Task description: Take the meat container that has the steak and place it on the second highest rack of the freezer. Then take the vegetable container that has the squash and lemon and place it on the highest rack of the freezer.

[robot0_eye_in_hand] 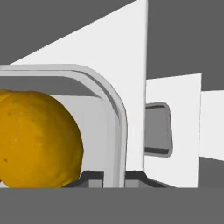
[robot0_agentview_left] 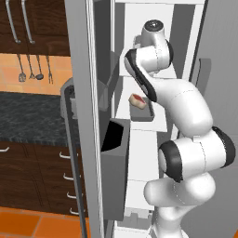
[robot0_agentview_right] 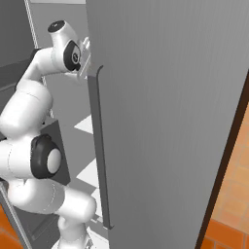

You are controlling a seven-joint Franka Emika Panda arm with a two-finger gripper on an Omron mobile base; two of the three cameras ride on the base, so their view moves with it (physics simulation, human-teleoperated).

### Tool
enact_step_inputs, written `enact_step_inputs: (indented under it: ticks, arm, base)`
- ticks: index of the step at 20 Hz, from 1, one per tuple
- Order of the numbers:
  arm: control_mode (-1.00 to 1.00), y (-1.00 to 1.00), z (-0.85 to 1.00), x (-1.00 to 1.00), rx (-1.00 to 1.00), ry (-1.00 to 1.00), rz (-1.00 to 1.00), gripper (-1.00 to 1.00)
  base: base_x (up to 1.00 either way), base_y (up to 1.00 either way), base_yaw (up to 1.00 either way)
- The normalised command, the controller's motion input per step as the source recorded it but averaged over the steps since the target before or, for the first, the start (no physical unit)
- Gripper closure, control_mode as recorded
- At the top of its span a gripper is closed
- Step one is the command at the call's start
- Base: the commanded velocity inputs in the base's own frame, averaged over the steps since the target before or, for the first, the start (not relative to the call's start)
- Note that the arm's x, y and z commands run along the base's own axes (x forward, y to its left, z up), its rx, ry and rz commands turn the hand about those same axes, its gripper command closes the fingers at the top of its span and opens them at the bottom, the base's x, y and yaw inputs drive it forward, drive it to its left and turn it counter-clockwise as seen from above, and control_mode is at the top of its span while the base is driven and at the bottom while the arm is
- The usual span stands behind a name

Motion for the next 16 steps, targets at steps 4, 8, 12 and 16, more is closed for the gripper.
enact_step_inputs:
  ticks: [4,8,12,16]
  arm:
    - [-1.0,-0.18,-0.29,0.52,0.0,0.0,0.0,1.0]
    - [-1.0,-0.28,-0.15,0.42,0.0,0.0,0.0,1.0]
    - [-1.0,-0.11,-0.04,0.25,0.0,0.0,0.0,1.0]
    - [-1.0,0.0,0.0,0.0,0.0,0.0,0.0,1.0]
  base:
    - [0.0,0.0,0.0]
    - [0.0,0.0,0.0]
    - [0.0,0.0,0.0]
    - [0.0,0.0,0.0]
